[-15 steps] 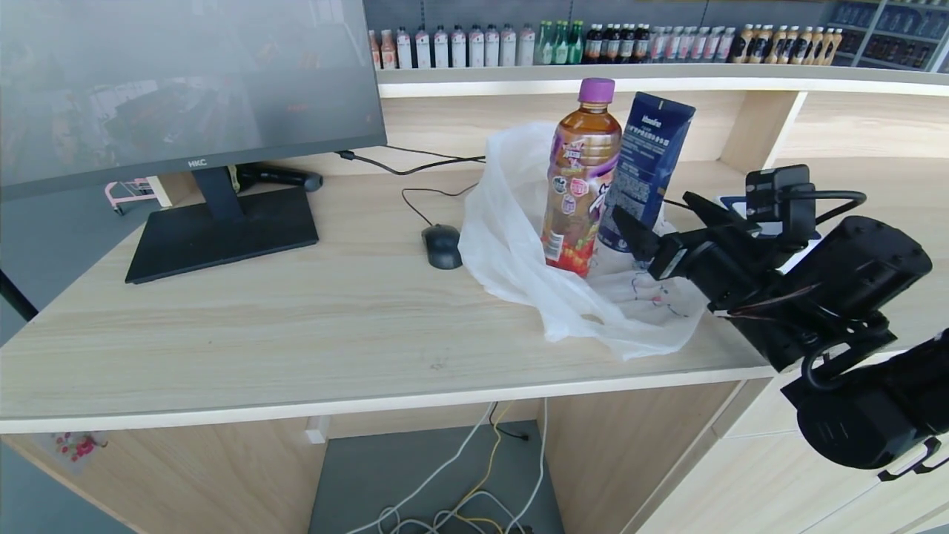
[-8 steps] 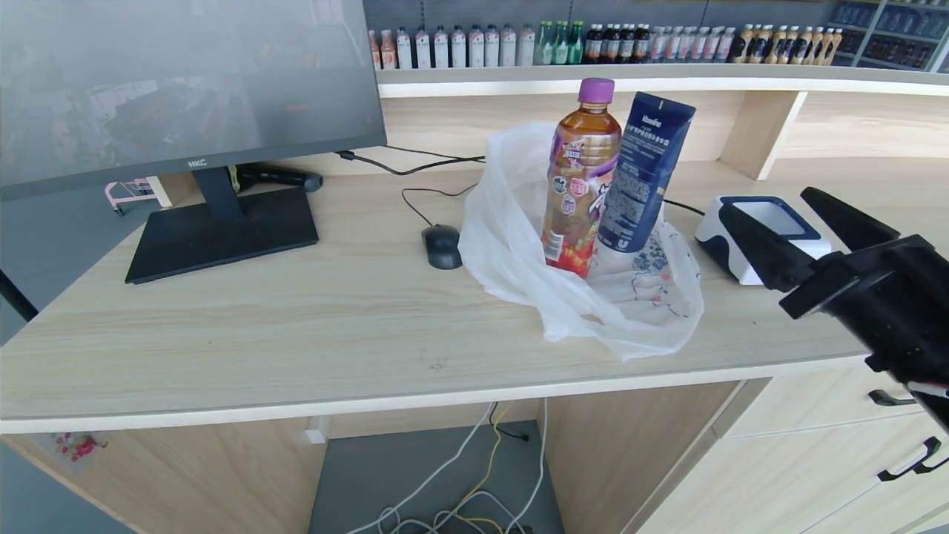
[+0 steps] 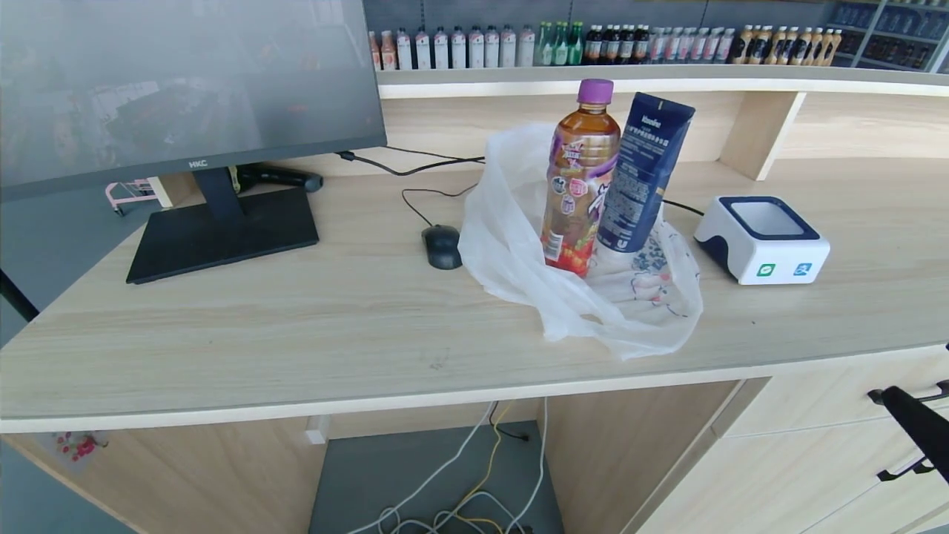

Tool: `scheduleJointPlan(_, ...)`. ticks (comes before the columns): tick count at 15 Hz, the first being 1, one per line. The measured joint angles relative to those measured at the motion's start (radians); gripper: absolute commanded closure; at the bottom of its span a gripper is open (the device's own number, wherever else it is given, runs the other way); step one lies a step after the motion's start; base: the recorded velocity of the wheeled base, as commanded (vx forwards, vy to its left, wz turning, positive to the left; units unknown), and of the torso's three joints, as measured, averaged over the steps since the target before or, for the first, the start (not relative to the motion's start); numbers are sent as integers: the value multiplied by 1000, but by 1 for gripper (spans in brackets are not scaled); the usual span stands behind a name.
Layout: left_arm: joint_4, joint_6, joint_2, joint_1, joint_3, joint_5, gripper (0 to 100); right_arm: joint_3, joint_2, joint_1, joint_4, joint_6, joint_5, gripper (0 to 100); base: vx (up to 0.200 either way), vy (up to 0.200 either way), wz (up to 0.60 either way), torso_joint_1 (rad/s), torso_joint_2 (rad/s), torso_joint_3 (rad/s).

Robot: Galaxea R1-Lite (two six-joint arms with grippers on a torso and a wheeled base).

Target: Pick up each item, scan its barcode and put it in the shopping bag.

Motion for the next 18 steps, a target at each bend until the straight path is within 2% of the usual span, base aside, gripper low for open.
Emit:
scheduleJointPlan(4,0,0,0,0,0,0,100,18,-426,11,680,-45,4,0,0,0,0,0,0,0)
scheduleJointPlan(7,0,0,0,0,0,0,100,22,-649,19,956,-58,6,0,0,0,0,0,0,0)
scheduleJointPlan(8,0,-1,0,0,0,0,100,24,-696,19,1003,-58,5,0,0,0,0,0,0,0)
scheduleJointPlan(12,0,-2,0,0,0,0,100,24,-757,-15,1000,-43,1,0,0,0,0,0,0,0)
scheduleJointPlan(14,0,-3,0,0,0,0,100,24,-726,-95,1001,-43,-2,0,0,0,0,0,0,0)
scheduleJointPlan(18,0,-3,0,0,0,0,100,24,-721,-321,1001,-51,-4,0,0,0,0,0,0,0)
